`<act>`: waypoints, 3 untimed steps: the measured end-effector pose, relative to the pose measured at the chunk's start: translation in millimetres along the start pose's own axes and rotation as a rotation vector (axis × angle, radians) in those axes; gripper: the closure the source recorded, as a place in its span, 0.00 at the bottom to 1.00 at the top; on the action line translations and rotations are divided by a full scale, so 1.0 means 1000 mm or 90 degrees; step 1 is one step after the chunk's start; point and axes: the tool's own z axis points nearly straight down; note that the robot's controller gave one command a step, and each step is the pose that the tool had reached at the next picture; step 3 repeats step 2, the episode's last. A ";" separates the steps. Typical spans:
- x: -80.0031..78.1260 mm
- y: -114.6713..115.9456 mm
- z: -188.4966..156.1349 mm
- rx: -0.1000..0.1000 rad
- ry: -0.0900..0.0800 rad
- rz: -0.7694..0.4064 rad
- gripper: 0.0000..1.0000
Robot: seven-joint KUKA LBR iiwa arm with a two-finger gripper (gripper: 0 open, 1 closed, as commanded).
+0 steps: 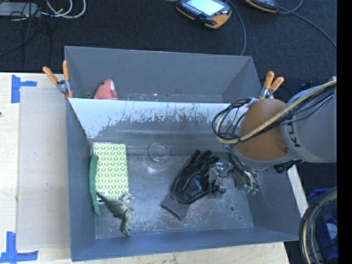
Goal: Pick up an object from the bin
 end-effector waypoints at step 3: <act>0.000 0.000 -0.042 0.000 -0.001 -0.001 1.00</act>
Offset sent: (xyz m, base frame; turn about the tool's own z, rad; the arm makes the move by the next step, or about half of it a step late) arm 0.0001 0.0002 0.0546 0.0000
